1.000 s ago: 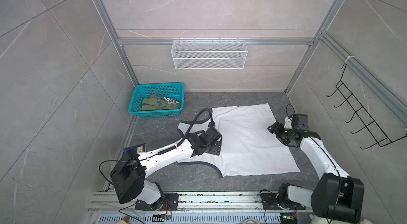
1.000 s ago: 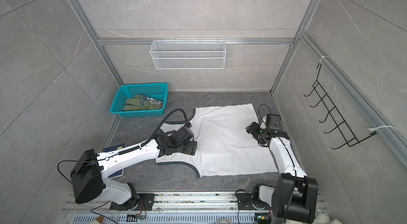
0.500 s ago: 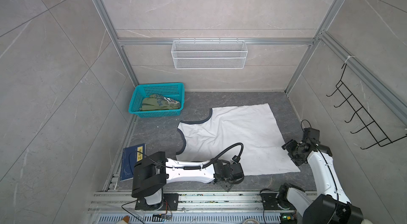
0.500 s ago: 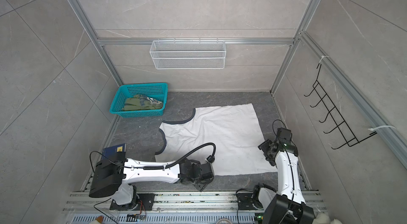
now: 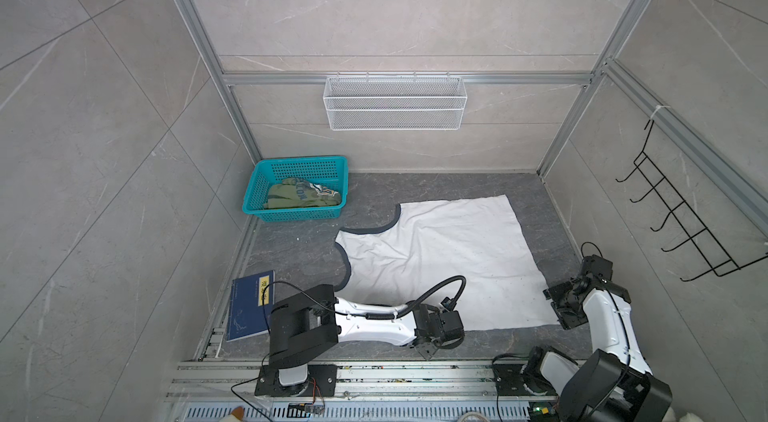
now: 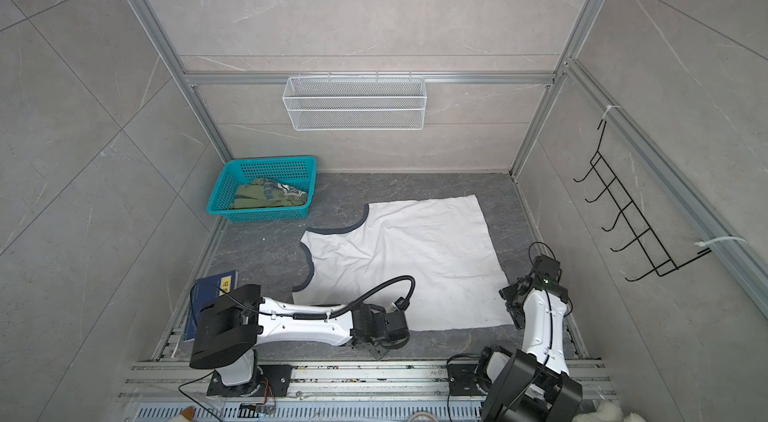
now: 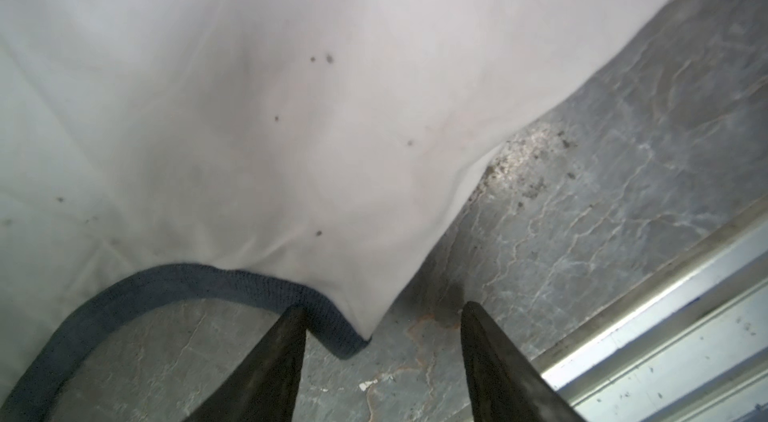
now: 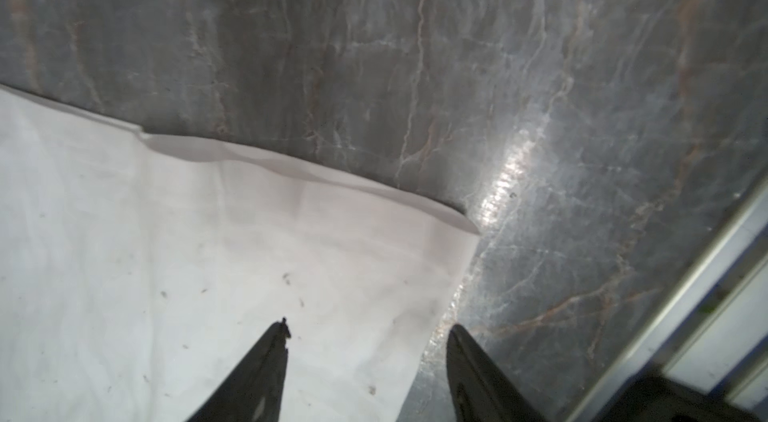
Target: Fold and stack the tank tops
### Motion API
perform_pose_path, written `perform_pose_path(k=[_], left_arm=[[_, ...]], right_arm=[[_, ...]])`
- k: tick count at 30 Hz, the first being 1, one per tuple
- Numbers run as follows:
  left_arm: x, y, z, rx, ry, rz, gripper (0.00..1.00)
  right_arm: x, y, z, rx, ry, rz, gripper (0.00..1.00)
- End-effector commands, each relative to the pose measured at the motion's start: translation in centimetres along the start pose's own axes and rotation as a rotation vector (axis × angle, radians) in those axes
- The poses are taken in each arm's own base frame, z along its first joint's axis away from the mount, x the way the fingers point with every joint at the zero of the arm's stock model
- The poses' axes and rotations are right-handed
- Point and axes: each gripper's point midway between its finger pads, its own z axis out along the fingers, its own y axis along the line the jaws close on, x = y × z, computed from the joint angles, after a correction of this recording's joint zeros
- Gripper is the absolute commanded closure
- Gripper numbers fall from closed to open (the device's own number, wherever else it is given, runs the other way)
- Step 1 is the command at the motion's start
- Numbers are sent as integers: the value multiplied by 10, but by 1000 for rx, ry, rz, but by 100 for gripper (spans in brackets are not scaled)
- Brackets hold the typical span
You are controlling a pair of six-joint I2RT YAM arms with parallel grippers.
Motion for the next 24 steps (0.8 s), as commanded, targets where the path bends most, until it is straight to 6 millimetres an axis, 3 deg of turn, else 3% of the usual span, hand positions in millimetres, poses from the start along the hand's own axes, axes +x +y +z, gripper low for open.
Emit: perform_pose_path(k=[1,8,15,20,24], left_arm=[[-9,0,2,2,-19,11,40],[-10,4,7,-4,-20,-2,45],[-14,1,10,7,-21,-4,51],[-13,2,10,4,-16,-2,54],[-14,3,13,7,-12,-8,56]], right_arm=[[0,-11,3,49,-9,44,38],[-10,-24,-8,96,-96,69,40],[0,-23,19,125,20,88,49],[-6,-22,21,121,-2,98,50],[-4,-22,27,123,27,104,61]])
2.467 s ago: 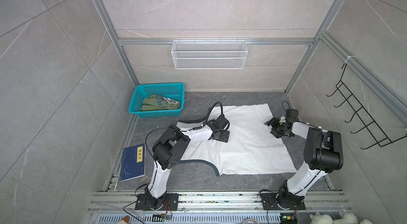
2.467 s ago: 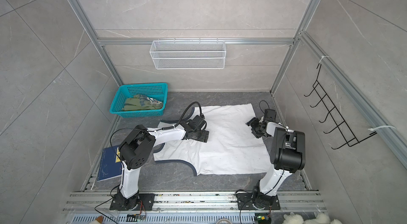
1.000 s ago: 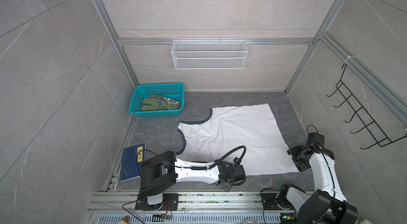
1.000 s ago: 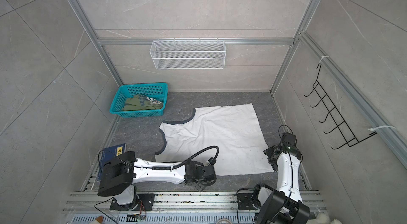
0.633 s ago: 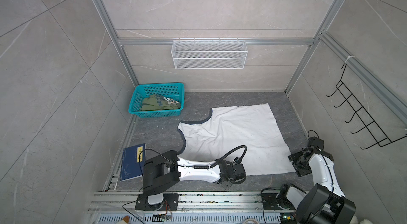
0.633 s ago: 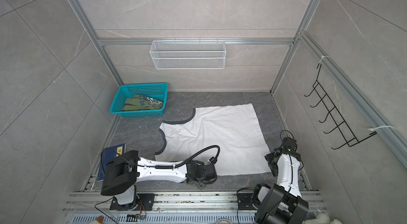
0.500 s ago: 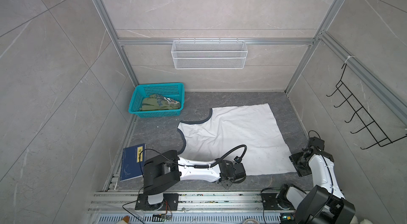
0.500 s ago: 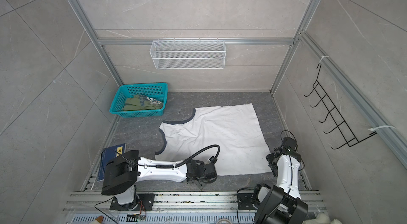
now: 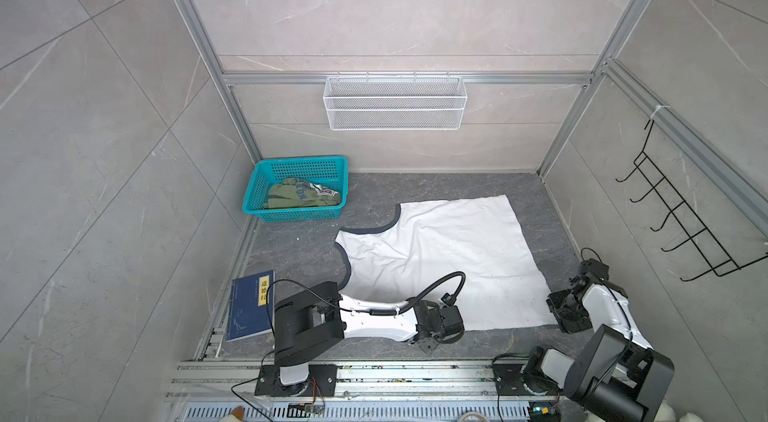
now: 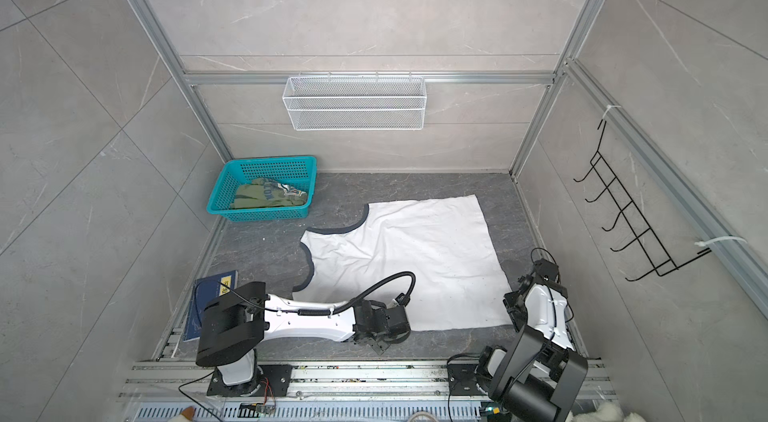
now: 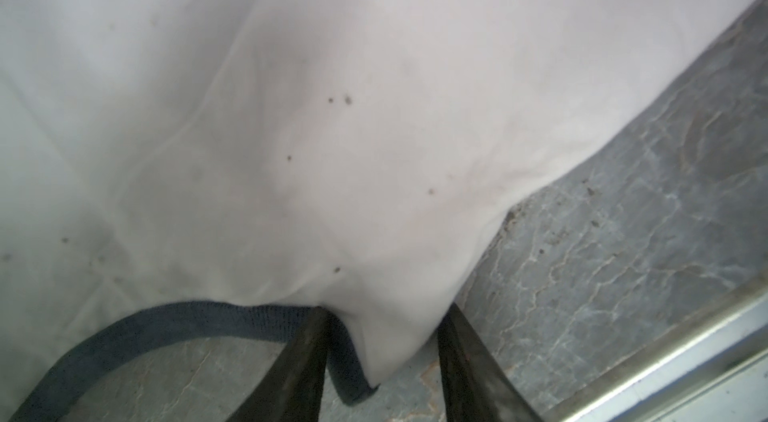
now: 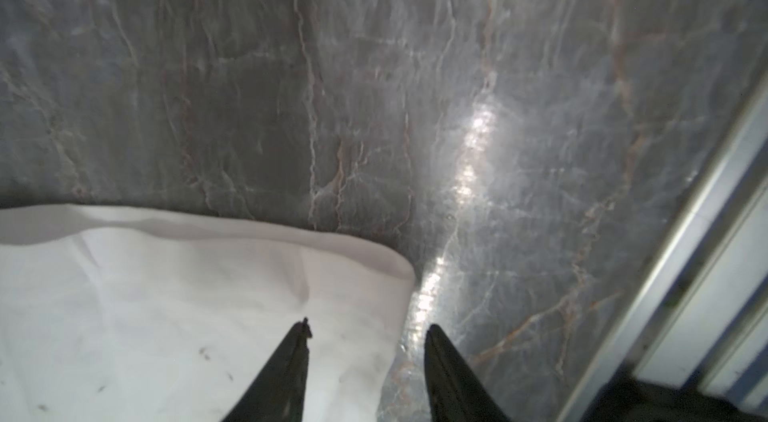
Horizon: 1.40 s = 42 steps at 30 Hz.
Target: Fold and stack the tank tops
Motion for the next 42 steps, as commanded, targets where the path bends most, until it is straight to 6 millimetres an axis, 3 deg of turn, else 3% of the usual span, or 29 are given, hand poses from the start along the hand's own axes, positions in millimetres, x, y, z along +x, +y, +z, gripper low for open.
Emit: perform_pose_path(k=[1,9,11,14,19,20,26,33,42], left_arm=[[-6,-2,3,11,-2,7,57],[-8,1,2,13,-5,5,59],[-8,3,2,9,-2,4,60],[-8,5,3,9,2,-2,64],[-11,5,3,14,-7,-12,72],[-12,4,3,18,-10,-13,73],[-19,1,0,30,-24,-20,84],[-24,1,-12,46,-41,-12,90],[-32,18,-33,60,-29,68,94]], right_arm=[[3,-1,8,9,27,15,61],[6,-1,25,26,56,26,62],[3,0,26,31,49,18,70],[2,0,25,26,40,15,72],[-1,4,22,-3,26,6,99],[0,5,22,-6,30,2,100],[-7,9,9,-48,-18,-11,100],[-14,14,-9,-84,-72,-47,100],[-34,42,-42,-202,-138,-103,100]])
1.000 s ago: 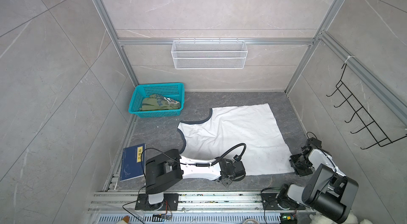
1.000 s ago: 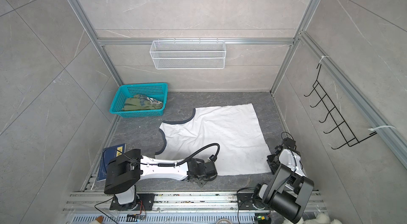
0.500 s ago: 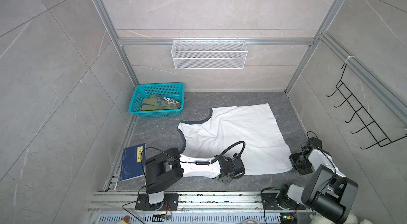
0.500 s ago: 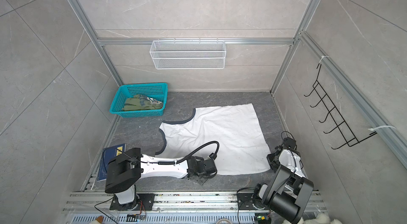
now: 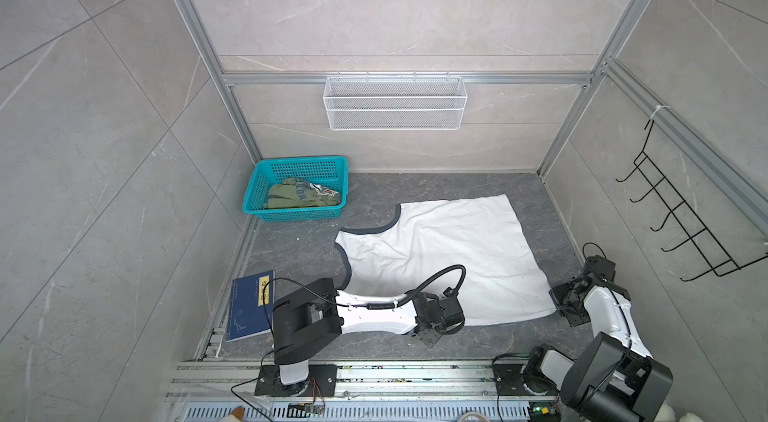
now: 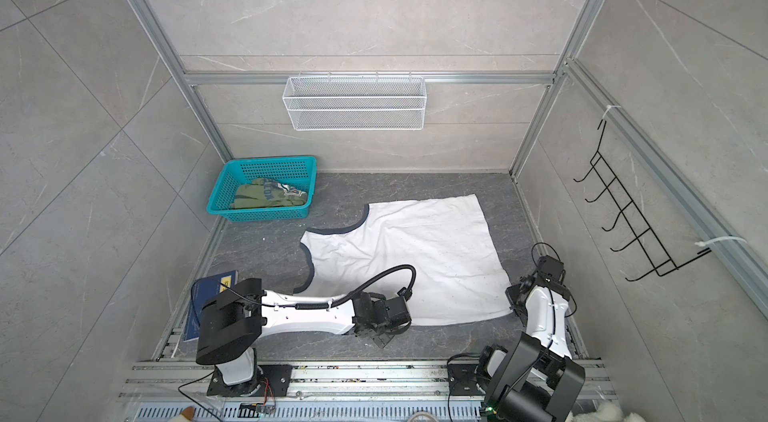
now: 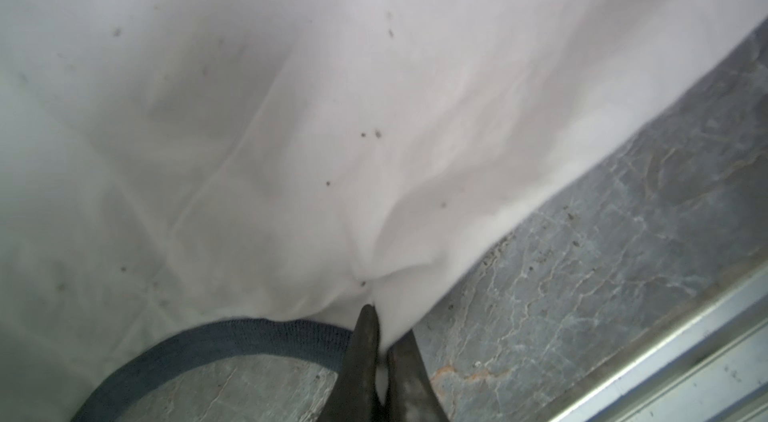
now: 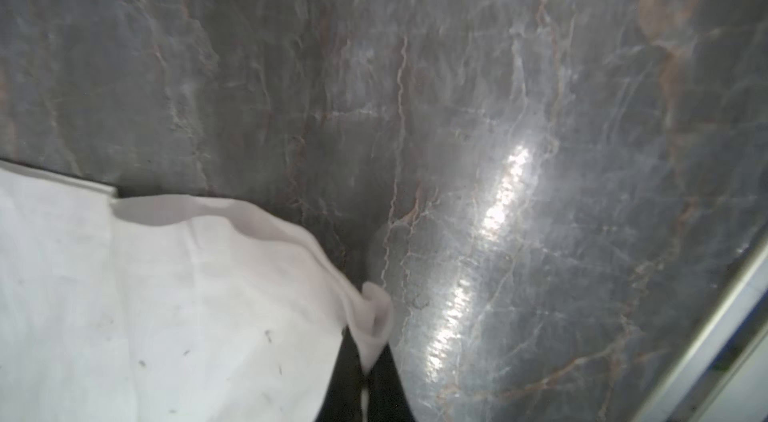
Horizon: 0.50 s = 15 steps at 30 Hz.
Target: Fold and stack the tank tops
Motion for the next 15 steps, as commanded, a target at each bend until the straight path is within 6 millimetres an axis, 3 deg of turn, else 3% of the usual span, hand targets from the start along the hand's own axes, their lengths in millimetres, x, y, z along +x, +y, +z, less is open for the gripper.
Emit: perform_pose_path(k=[1,8,15], left_arm=[[-18,16,-22,24,-4,34,95],[-58,48,-30,34,-33,46,96],[-76,73,-20,55,-9,34,96]], right_arm=[[-17,18,-19,-71,-53,-31,100],[-29,53,-23,-167,-46,-20,100],[-36,103,-23,-241,-35,-65,100]])
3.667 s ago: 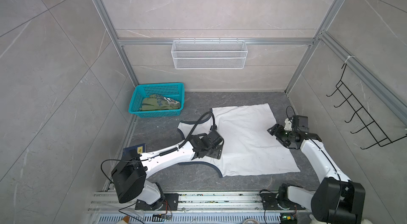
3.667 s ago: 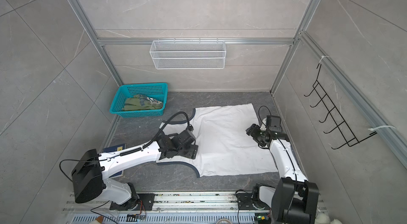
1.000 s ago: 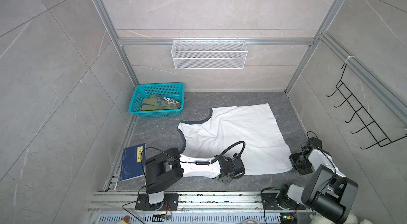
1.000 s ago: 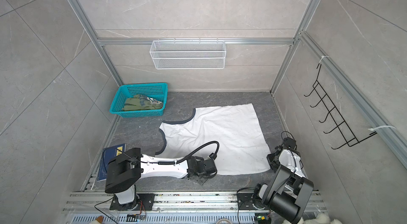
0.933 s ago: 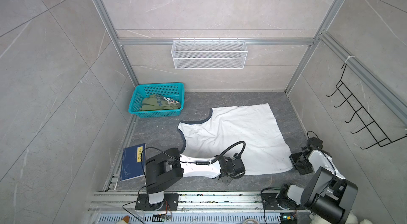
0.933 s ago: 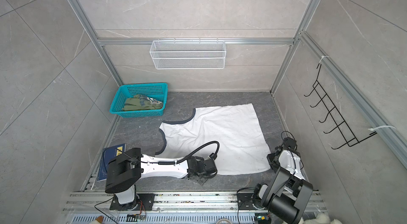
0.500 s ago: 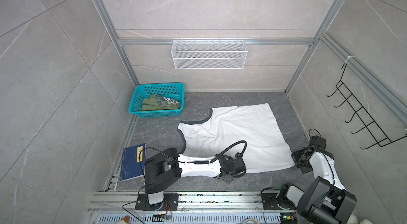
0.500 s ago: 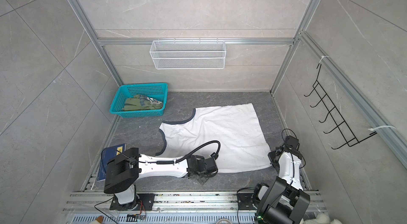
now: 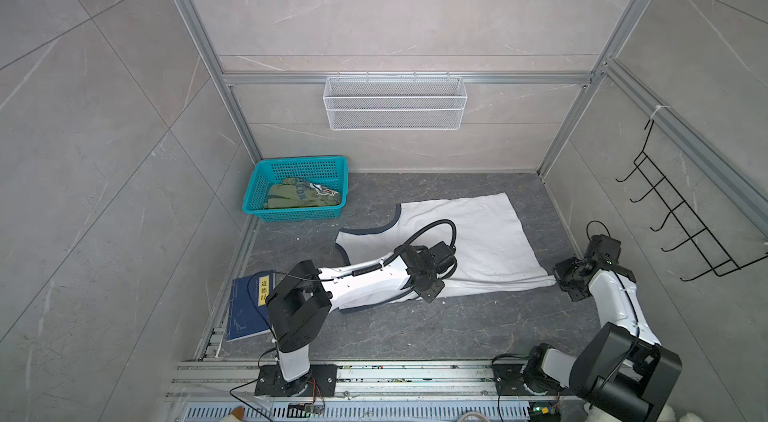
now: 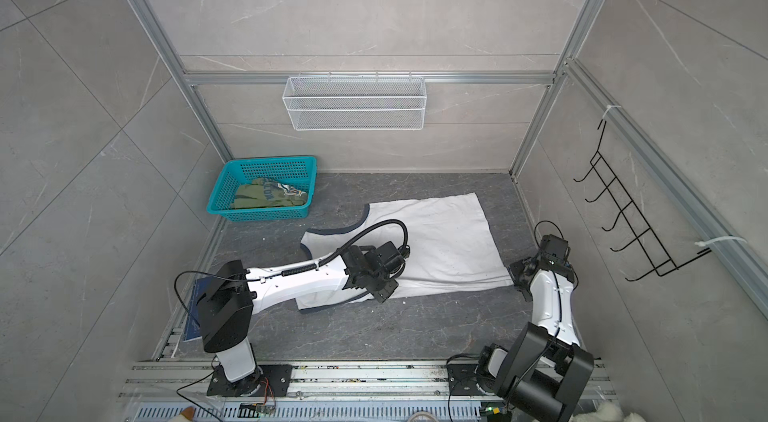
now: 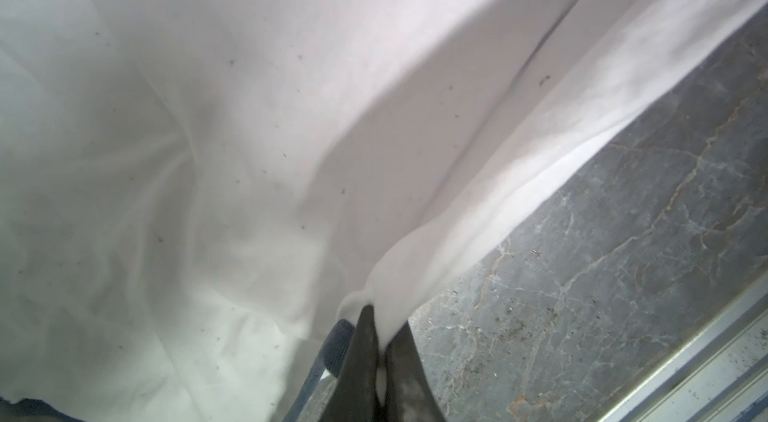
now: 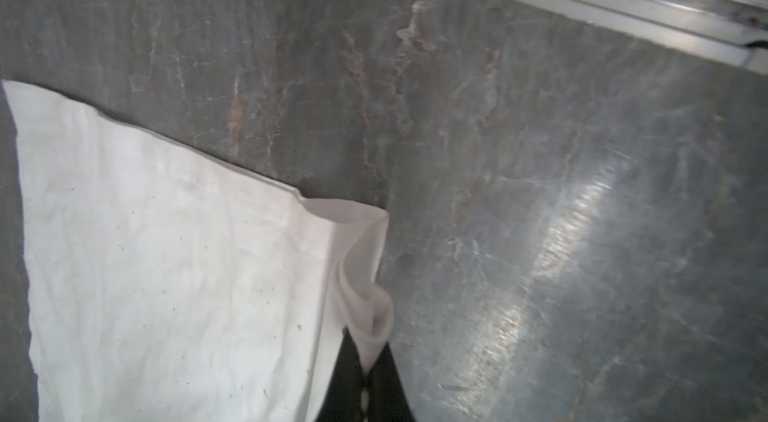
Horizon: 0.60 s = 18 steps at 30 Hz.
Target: Fold and stack the tank tops
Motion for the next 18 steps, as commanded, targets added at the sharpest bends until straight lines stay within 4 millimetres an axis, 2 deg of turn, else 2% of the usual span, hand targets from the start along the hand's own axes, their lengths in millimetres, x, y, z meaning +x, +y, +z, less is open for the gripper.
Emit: perform_pose_path(k=[1,7,12,18], left_arm=[[4,4,6,29,56,47,96],[-13,18,8,15,43,29,95],[-22,32,12,4,36,5,94],[-26,44,18,-11,49,-14,94]], right_arm=[[-12,34,-2,-70,-25,-10,100],[-21,66,6,-55,-67,-47,100],[-23,78,25,-26,-57,-59,100],[-23,91,36,-14,-58,-84,100]])
